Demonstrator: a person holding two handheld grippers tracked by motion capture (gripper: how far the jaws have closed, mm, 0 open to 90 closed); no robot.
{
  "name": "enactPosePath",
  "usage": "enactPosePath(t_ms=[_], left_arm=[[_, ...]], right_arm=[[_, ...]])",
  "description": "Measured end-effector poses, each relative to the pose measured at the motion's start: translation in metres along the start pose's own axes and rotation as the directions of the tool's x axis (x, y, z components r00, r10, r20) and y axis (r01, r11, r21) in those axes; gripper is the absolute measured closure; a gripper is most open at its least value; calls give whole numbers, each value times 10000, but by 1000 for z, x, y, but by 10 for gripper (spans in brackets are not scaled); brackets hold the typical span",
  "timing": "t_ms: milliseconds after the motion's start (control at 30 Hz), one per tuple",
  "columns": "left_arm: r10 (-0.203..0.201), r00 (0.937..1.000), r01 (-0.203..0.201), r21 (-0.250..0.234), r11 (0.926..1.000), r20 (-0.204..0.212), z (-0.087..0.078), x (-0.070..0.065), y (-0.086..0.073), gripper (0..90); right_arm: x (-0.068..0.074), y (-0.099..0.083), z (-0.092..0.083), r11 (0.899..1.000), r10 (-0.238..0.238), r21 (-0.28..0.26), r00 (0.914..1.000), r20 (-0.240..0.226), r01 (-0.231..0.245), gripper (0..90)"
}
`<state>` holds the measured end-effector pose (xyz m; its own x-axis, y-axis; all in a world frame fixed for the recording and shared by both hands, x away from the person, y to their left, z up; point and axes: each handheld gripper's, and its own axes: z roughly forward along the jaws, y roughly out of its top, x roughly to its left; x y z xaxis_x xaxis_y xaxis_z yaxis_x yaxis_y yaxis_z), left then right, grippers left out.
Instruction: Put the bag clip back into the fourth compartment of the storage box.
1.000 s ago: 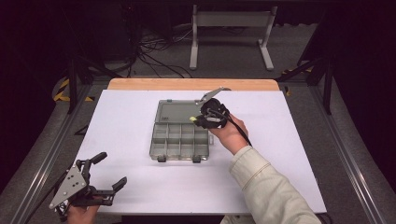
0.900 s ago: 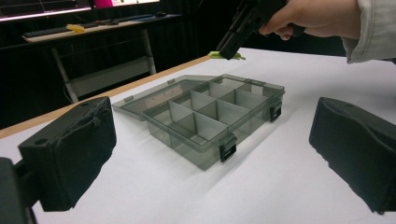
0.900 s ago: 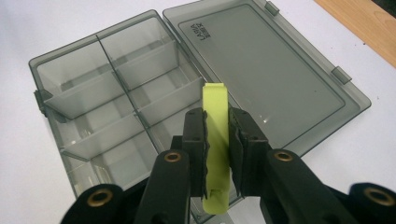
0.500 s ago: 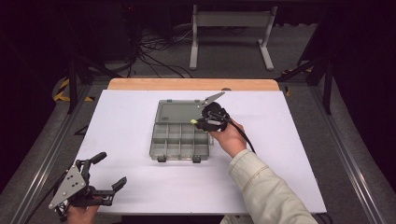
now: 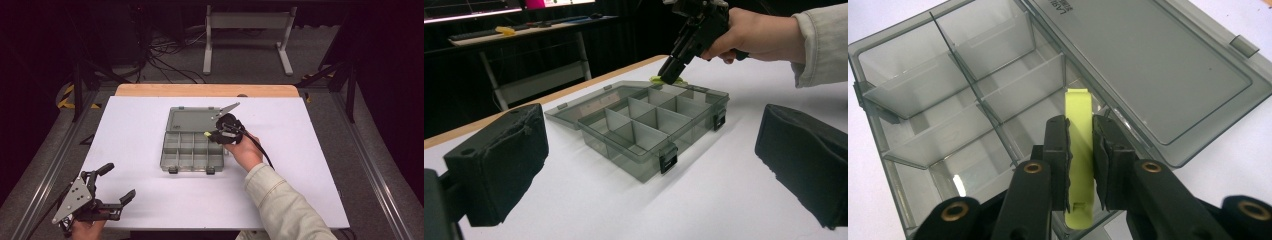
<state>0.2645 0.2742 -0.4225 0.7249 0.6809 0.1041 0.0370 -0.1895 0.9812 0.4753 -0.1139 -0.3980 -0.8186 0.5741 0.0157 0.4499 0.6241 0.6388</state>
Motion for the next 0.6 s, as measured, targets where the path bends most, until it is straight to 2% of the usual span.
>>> enactPosePath(t_ms=[433,600], left_arm=[[4,10000,-4,-11,10000,-9,0,0,0,13],[36,10000,-36,-5,10000,6,0,0,0,14]], right_arm=[[-1,-6,1,9996,272,-10,9994,-204,-273,778],[-2,-6,-2,9993,371,-28,9992,-148,-372,777]])
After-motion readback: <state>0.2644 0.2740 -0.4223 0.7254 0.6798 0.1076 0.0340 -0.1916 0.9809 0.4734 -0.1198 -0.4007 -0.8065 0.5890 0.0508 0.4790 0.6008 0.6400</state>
